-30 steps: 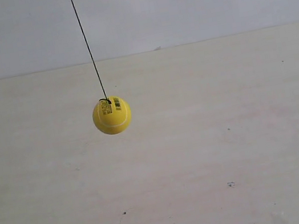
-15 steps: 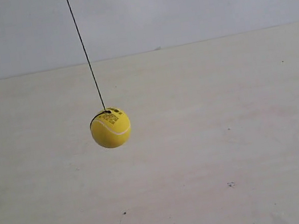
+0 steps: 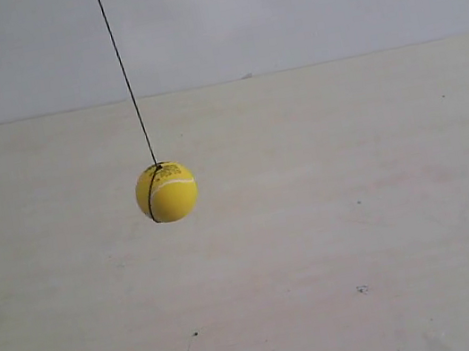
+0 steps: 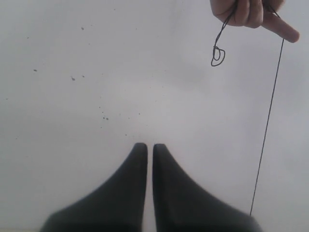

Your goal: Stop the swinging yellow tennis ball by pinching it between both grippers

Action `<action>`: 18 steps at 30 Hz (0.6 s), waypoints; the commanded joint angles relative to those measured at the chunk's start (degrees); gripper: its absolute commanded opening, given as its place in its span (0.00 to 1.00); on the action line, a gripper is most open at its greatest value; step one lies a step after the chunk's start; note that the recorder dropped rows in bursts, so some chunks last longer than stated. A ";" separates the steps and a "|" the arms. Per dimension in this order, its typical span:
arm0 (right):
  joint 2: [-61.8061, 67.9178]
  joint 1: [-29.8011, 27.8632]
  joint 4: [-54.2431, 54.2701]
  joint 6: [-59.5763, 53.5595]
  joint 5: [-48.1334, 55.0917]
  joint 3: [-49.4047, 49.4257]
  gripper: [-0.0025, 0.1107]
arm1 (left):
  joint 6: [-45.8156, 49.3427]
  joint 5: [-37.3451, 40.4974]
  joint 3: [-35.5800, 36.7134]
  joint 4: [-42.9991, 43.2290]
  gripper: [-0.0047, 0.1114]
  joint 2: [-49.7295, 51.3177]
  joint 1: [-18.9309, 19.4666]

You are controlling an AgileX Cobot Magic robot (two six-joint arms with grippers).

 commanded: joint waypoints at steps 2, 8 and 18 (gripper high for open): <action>-0.14 -0.17 0.14 0.22 0.08 0.12 0.02 | -0.65 -0.09 0.20 0.25 0.08 -0.18 0.12; -0.14 -0.17 0.14 0.32 0.21 0.12 0.02 | -0.47 0.02 0.20 0.25 0.08 -0.18 0.12; -0.14 -0.17 0.14 0.46 -0.01 0.12 0.02 | 28.57 3.59 1.99 -30.13 0.08 -0.18 0.12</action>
